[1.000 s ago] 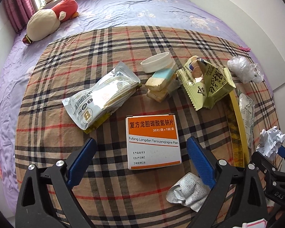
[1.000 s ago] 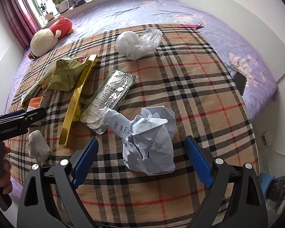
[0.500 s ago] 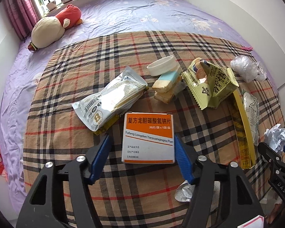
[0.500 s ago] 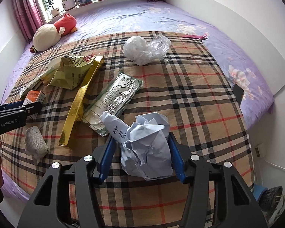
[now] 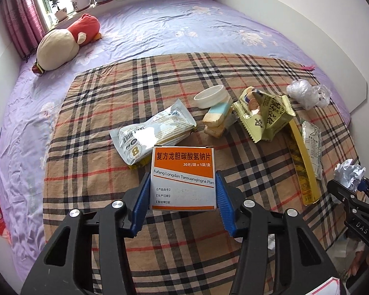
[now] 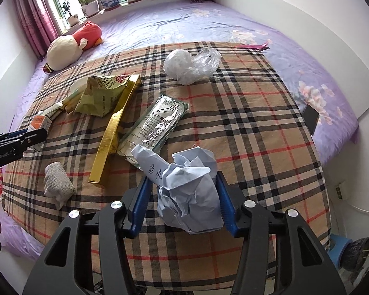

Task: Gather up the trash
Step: 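Open the right gripper over the yellow bin while the left gripper carries the medicine box there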

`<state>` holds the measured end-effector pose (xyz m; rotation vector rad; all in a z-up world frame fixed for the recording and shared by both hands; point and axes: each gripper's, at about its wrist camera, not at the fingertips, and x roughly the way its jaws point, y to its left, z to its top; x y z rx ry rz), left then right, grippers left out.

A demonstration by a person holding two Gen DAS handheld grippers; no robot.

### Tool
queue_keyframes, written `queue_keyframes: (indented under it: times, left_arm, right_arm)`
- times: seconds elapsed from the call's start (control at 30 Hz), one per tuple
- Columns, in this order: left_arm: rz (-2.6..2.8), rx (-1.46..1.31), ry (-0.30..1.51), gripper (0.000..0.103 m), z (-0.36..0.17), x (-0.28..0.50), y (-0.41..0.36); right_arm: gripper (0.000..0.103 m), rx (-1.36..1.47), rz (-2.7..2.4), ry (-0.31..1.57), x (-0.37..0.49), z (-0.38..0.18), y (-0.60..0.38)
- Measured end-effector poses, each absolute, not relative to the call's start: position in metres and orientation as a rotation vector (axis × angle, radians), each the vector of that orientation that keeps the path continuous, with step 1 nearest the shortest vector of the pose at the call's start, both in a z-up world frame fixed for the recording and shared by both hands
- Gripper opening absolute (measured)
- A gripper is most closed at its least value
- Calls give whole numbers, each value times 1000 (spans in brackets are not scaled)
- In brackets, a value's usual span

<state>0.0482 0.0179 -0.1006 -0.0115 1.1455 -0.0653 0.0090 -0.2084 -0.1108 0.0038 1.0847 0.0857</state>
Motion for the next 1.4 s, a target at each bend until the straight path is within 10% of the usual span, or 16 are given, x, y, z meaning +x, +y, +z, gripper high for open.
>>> queue_keyframes:
  times: [1.4]
  left_arm:
    - [-1135, 716, 1100, 50, -115, -129, -328]
  right_arm:
    - [53, 462, -417, 1100, -249, -134, -437]
